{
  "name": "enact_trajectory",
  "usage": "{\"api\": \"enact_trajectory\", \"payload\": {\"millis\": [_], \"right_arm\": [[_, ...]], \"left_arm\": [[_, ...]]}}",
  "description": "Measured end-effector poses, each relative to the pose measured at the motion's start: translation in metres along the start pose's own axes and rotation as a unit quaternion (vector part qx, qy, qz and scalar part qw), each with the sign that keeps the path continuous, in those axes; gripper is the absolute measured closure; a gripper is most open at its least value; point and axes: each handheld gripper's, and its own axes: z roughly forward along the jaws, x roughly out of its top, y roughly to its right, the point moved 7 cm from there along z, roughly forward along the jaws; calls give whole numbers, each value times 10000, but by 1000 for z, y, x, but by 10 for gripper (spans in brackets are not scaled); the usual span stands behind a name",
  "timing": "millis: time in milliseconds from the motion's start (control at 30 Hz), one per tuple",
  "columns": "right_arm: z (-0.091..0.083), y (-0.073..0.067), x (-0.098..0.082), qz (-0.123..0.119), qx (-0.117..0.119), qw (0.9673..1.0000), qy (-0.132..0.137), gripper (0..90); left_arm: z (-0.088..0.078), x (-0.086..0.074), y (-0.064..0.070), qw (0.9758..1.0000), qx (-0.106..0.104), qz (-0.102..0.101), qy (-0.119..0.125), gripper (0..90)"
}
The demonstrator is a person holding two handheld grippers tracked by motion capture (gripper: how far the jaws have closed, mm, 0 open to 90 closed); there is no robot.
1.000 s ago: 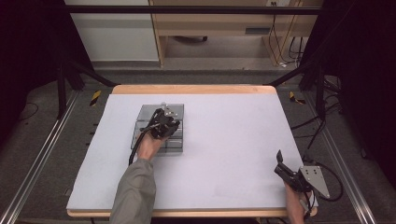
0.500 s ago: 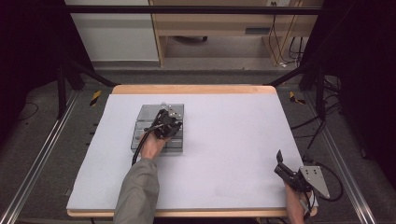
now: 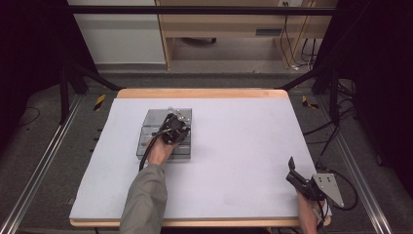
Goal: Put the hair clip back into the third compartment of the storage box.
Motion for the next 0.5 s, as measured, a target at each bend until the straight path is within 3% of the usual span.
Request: {"api": "enact_trajectory", "payload": {"millis": [333,500], "right_arm": [[0,0,0,-2,0,10000,0,85],[0,0,0,-2,-1,10000,2,85]], "left_arm": [[-2,1,-1,10000,-17,-25,-50,770],[-4,1,-2,10000,-15,-63,-26,724]]}}
